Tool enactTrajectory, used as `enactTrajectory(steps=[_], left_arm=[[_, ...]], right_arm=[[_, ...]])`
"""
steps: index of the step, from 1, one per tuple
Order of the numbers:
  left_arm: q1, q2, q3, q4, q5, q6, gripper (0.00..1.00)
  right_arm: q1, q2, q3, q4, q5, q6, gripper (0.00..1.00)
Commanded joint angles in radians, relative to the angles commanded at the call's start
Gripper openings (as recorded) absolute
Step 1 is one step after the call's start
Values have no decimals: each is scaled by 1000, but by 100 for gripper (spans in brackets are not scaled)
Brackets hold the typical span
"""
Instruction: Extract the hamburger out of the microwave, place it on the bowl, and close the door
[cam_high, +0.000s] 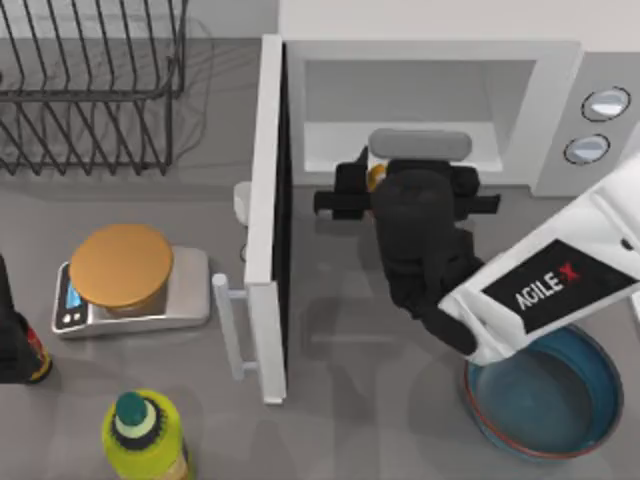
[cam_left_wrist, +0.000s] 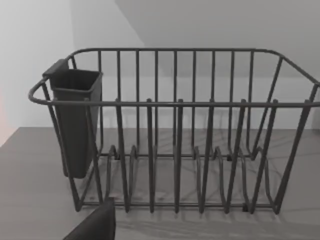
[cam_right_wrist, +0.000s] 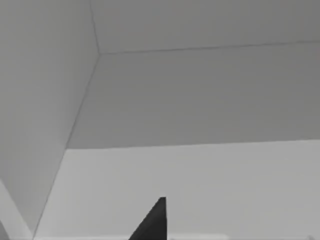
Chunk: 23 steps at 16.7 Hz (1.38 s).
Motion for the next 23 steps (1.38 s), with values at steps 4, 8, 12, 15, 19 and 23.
enactTrajectory(steps=[4, 8, 12, 15, 19, 23], left_arm=[[0, 0, 0, 0, 0, 0, 100], [0, 0, 0, 0, 0, 0, 100], [0, 0, 0, 0, 0, 0, 100], [0, 0, 0, 0, 0, 0, 100], [0, 0, 0, 0, 0, 0, 100], [0, 0, 0, 0, 0, 0, 100]], right_arm=[[1, -126, 8, -140, -2, 1, 0], [1, -205, 15, -225, -2, 2, 0], [1, -202, 12, -224, -2, 4, 0], [-12, -206, 8, -249, -35, -29, 0], [-83, -239, -25, -384, -222, -215, 0], [-205, -315, -88, -606, -566, -530, 0]])
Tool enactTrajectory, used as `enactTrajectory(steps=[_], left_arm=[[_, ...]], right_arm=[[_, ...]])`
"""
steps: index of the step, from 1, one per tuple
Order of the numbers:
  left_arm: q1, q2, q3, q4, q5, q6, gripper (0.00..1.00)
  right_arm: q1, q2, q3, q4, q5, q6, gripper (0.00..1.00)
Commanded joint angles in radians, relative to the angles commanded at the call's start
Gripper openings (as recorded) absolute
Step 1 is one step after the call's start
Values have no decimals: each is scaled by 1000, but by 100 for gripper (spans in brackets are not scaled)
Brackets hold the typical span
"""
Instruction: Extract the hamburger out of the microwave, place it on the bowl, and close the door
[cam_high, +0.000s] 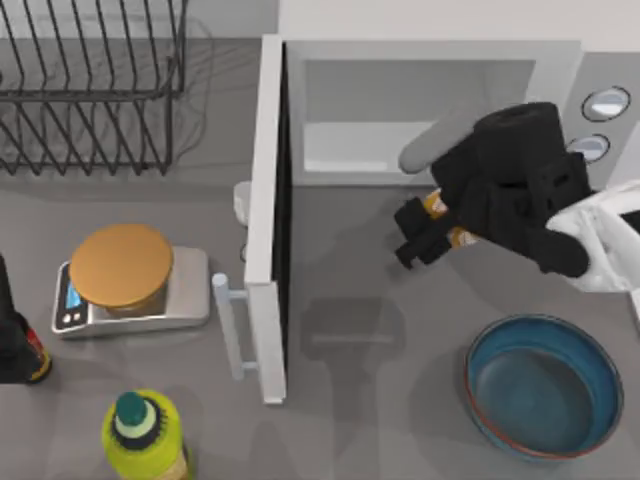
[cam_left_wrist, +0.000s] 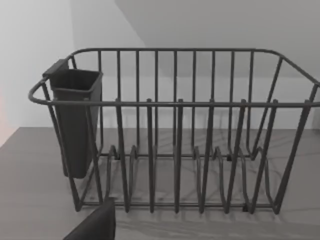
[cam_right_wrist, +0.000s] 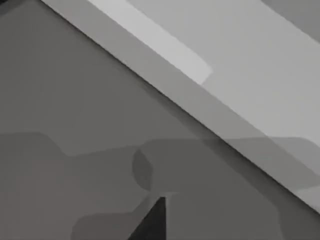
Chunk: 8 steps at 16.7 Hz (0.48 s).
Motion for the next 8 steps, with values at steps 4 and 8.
enactTrajectory(steps=[4, 8], left_arm=[[0, 0, 0, 0, 0, 0, 100], [0, 0, 0, 0, 0, 0, 100]], right_arm=[[-148, -119, -93, -262, -410, -367, 0], [-294, -254, -204, -515, -772, -702, 0]])
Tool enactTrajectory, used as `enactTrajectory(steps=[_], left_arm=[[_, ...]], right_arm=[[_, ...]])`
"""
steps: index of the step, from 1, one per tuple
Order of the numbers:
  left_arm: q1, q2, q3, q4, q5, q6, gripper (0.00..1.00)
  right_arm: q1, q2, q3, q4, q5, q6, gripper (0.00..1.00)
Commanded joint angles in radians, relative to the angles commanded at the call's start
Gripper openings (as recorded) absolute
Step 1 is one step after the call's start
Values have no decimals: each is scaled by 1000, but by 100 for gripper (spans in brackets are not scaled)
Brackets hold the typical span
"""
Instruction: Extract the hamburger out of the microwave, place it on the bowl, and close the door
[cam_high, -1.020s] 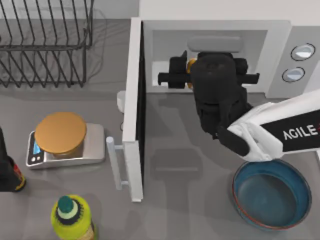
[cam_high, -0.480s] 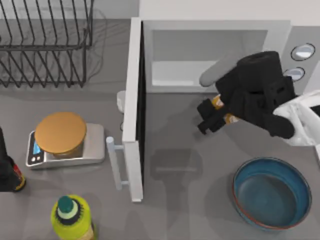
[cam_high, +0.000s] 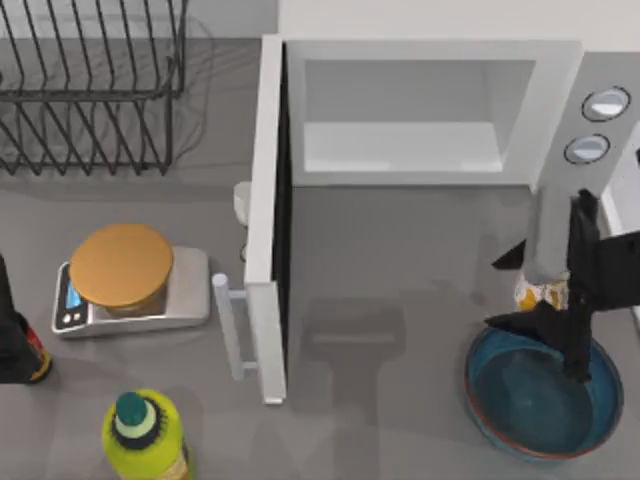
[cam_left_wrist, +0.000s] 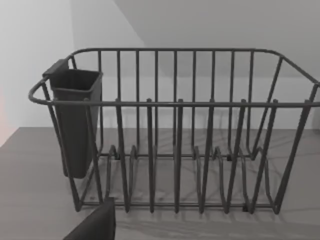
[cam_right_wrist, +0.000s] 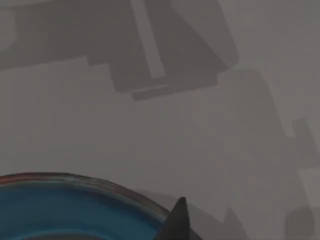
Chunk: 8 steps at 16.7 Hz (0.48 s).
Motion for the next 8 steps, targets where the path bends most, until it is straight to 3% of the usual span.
enactTrajectory(steps=[4, 8], left_arm=[[0, 0, 0, 0, 0, 0, 100], [0, 0, 0, 0, 0, 0, 100]], right_arm=[[-105, -101, -89, -180, -215, -210, 0], [-132, -129, -115, -226, -263, -256, 0]])
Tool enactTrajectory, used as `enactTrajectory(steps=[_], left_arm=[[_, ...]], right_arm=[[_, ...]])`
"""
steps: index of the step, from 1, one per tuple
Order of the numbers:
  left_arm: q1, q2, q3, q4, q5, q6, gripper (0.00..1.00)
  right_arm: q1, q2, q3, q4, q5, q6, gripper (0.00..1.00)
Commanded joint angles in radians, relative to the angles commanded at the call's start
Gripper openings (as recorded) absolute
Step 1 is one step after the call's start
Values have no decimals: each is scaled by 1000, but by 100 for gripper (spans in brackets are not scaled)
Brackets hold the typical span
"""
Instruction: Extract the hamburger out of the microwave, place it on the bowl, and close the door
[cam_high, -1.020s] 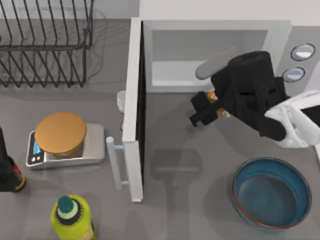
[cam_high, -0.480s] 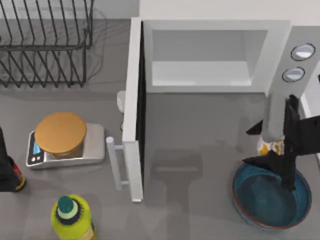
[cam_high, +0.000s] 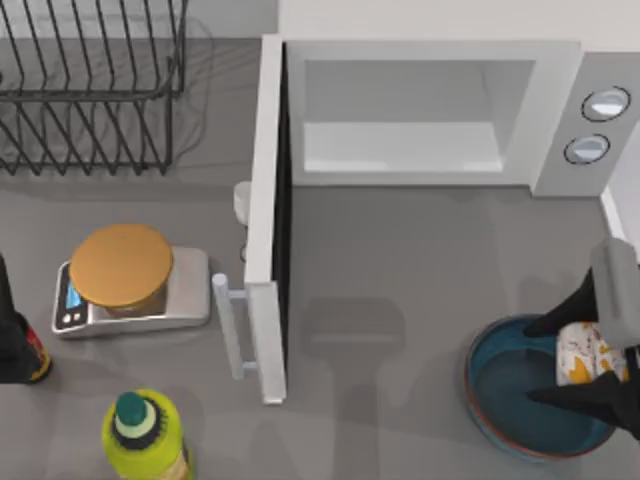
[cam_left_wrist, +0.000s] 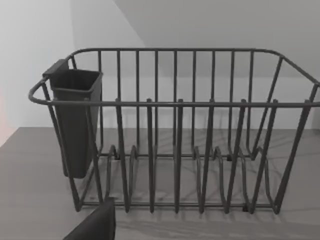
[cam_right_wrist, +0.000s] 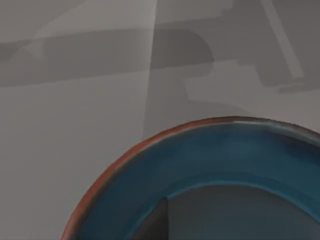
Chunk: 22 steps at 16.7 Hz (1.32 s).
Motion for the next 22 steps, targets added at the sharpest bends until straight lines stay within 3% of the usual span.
enactTrajectory(steps=[6, 14, 19, 22], left_arm=[[0, 0, 0, 0, 0, 0, 100], [0, 0, 0, 0, 0, 0, 100], [0, 0, 0, 0, 0, 0, 100], [0, 0, 0, 0, 0, 0, 100]], right_arm=[[19, 19, -6, 42, 6, 26, 0], [118, 119, -79, 355, 37, 192, 0], [124, 124, -84, 368, 39, 201, 0], [124, 124, -84, 368, 39, 201, 23]])
